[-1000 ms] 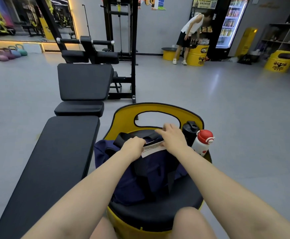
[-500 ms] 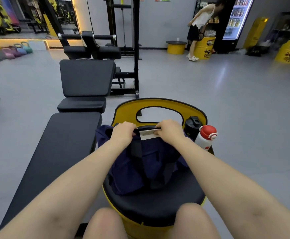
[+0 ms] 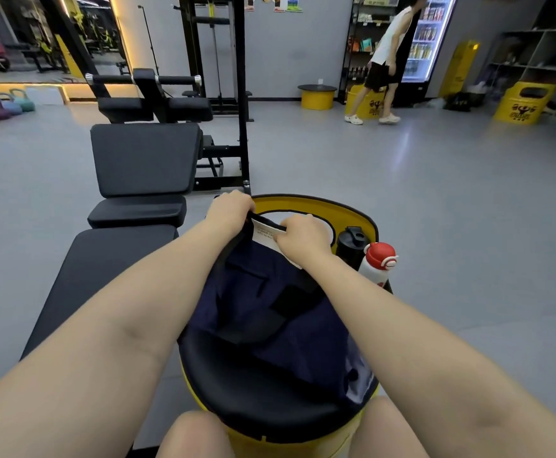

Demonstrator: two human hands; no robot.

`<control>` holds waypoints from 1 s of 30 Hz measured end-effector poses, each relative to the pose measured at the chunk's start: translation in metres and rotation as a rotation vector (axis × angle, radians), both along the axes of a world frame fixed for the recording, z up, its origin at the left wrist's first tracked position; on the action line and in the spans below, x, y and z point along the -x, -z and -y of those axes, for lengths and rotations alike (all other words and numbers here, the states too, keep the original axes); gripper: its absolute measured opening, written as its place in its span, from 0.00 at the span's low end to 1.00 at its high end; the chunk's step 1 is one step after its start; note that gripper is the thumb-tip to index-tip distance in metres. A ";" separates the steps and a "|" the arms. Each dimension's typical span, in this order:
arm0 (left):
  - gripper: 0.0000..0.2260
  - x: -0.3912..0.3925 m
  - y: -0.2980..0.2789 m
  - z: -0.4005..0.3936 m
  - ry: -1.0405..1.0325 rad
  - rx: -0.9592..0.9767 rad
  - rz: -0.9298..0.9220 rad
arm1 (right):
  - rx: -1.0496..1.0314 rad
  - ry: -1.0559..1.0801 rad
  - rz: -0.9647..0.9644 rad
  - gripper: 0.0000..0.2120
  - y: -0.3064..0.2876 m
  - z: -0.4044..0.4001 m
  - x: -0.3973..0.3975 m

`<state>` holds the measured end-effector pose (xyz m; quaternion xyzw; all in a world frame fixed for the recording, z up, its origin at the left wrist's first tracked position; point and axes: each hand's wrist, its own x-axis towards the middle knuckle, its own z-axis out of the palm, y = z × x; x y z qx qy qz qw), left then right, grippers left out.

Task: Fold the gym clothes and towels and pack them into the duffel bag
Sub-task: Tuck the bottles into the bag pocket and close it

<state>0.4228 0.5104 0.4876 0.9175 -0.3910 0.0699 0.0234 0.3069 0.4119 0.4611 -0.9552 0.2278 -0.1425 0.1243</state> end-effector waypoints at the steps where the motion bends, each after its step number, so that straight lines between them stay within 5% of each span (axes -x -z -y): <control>1: 0.15 -0.003 -0.002 0.004 0.005 -0.014 0.002 | -0.035 0.010 0.012 0.13 0.002 -0.002 -0.003; 6: 0.16 -0.022 -0.004 0.021 0.046 -0.010 0.014 | -0.147 0.032 0.046 0.15 0.008 -0.004 -0.020; 10: 0.13 -0.032 0.008 0.033 0.028 0.040 -0.048 | -0.226 0.076 0.073 0.06 0.023 0.002 -0.033; 23: 0.24 -0.037 0.098 0.030 0.090 -0.141 -0.183 | -0.420 0.027 -0.125 0.19 0.098 0.019 -0.031; 30: 0.18 0.006 0.101 0.047 0.159 -0.047 -0.217 | -0.341 0.166 0.043 0.23 0.112 0.073 0.009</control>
